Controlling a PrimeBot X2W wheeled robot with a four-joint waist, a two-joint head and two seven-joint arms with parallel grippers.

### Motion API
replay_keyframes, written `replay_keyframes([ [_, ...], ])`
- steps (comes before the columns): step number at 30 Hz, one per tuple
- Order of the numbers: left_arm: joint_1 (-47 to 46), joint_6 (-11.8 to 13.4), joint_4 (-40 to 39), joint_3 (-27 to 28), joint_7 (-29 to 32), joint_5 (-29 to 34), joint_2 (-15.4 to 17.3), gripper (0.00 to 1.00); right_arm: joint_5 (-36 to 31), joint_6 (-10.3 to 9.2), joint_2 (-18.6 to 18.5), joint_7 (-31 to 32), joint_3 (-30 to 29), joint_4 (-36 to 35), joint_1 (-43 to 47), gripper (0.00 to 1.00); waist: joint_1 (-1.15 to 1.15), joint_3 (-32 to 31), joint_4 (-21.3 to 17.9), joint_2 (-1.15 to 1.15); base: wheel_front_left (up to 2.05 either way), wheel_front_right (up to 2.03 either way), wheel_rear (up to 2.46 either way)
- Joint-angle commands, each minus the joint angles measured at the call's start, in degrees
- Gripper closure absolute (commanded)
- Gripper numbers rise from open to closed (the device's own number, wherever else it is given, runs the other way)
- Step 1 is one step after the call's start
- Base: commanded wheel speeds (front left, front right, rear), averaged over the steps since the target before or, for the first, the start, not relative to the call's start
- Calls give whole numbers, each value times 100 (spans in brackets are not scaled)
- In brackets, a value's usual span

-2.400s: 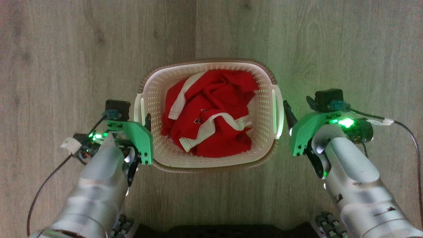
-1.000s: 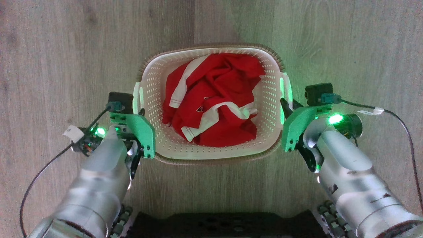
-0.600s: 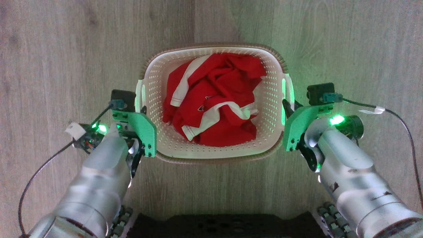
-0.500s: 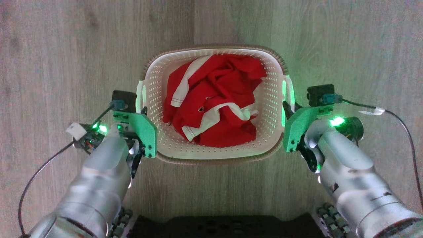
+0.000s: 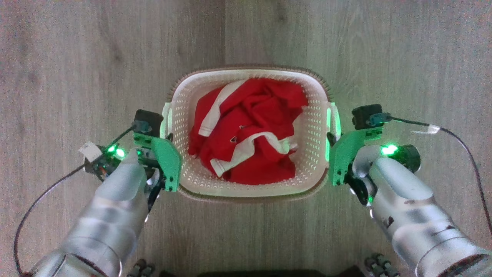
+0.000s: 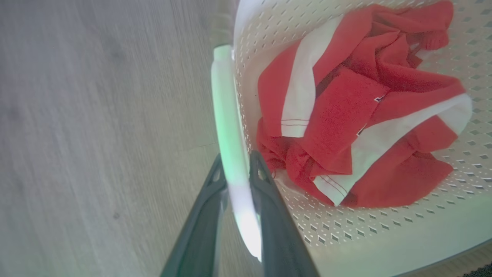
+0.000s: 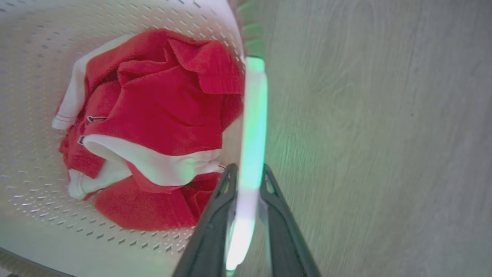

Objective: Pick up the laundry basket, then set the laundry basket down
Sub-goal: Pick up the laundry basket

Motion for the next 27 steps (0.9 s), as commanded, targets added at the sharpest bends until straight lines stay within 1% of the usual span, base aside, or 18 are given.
replay_keyframes([
  [1, -1, -37, -33, -13, 3, 103, 185, 100, 1, 41, 108, 44, 191, -156, 84, 100, 0, -155, 3, 0, 0, 0, 0],
  [6, 65, -229, -27, -136, 290, 113, 260, 100, 241, 41, 108, 555, 340, -238, 74, 100, 0, -528, -18, 0, 0, 0, 0],
  [13, 329, -410, -24, -345, 803, 74, 347, 100, 442, 41, 108, 1373, 711, -310, 216, 100, 0, -1101, -78, 0, 0, 0, 0],
  [16, 460, -439, -31, -475, 1041, 47, 377, 100, 562, 41, 108, 1695, 850, -423, 295, 100, 0, -1346, -103, 0, 0, 0, 0],
  [19, 640, -445, -238, -645, 1254, -56, 404, 100, 579, 41, 108, 1918, 993, -512, 366, 100, 0, -1584, -116, 0, 0, 0, 0],
  [27, 1046, -447, -984, -1124, 1822, -563, 777, 100, 678, 41, 108, 2227, 1153, -814, 625, 100, 0, -2144, -127, 0, 0, 0, 0],
])
